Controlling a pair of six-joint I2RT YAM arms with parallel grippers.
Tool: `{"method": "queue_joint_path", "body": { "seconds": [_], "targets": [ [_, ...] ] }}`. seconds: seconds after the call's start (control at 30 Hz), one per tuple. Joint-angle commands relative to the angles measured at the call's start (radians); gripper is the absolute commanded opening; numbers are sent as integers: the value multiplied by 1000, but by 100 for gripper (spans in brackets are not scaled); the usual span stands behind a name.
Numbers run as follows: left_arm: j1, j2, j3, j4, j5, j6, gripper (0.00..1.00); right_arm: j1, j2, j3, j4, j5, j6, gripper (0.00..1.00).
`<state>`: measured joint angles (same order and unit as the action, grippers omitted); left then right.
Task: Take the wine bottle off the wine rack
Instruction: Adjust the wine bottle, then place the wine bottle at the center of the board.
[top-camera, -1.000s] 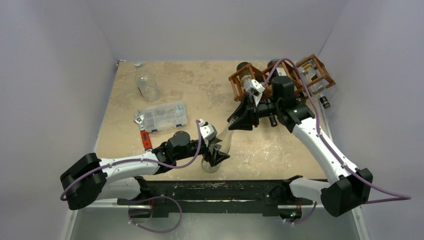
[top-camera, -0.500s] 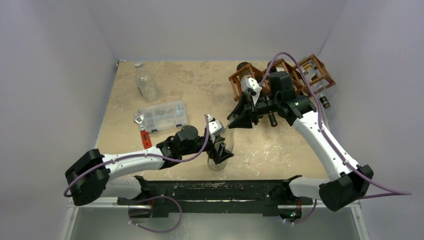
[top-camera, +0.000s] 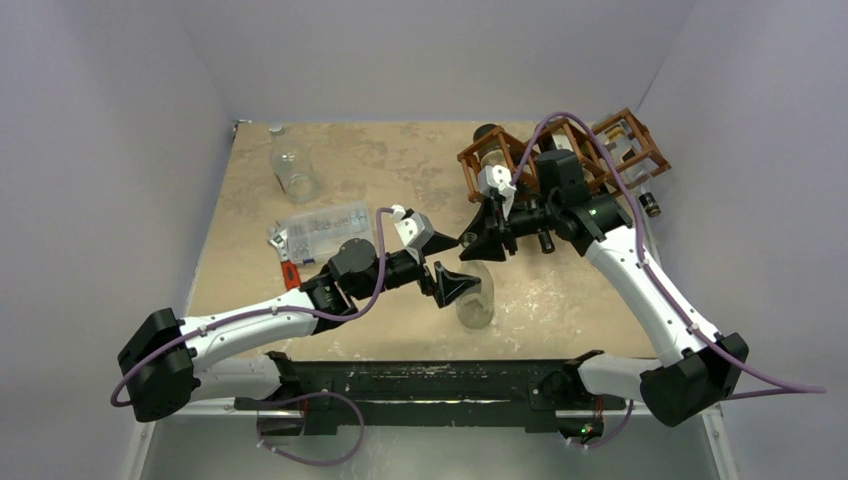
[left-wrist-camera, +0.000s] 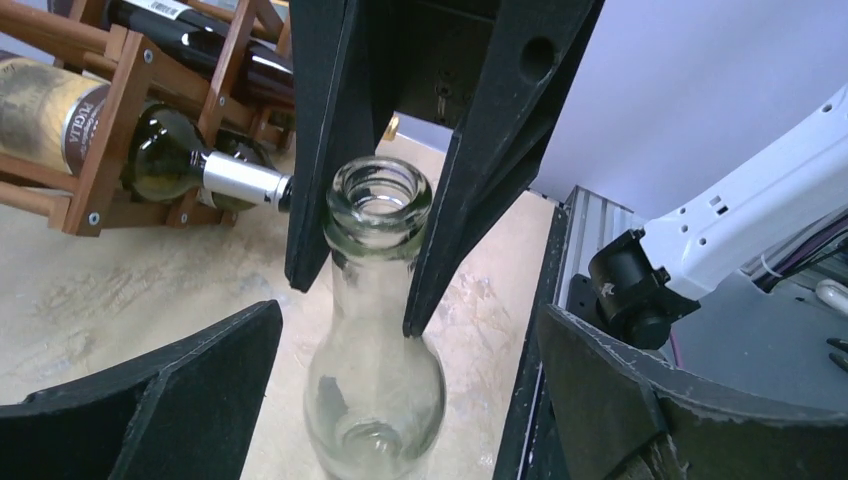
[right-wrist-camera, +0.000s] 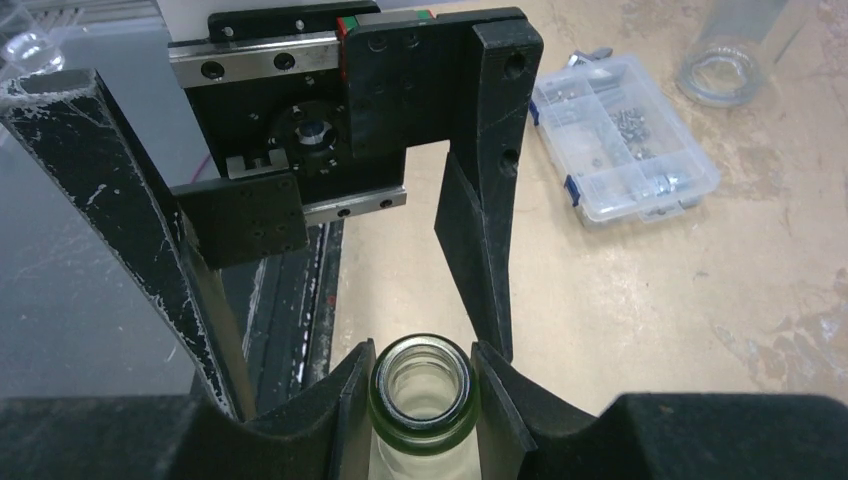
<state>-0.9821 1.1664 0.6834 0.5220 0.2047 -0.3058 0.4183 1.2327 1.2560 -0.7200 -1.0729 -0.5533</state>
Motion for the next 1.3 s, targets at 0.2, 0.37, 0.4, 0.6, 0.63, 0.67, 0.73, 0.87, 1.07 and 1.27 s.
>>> {"method": "queue_joint_path", "body": {
  "seconds": [0.2,0.37,0.4,0.6,0.63,0.67,0.73,0.87,1.07,1.27],
  "targets": [
    [1,26,7,127,35,53,99,0,-38,20,62,-66,21,0],
    [-7,79,-19,236,21,54,96,0,-32,18,66,-70,26,0],
    [-10,91,-21,250,14,56,95,0,-30,19,66,-71,28,0],
    [-19,153,-24,303,-18,53,77,0,-26,19,68,-73,29,0],
    [-21,158,-25,305,-21,54,73,0,-26,19,68,-72,30,0],
    [-21,163,-26,307,-25,55,70,0,-26,19,68,-72,29,0],
    [-21,167,-28,309,-32,56,61,0,-25,18,68,-71,29,0],
    [-21,170,-31,308,-27,57,40,0,-25,16,72,-70,30,0],
    [-21,153,-34,290,8,54,0,0,-33,4,80,-76,37,0],
    [-21,81,-35,247,-30,53,0,0,-62,1,43,-102,9,69]
  ]
}}
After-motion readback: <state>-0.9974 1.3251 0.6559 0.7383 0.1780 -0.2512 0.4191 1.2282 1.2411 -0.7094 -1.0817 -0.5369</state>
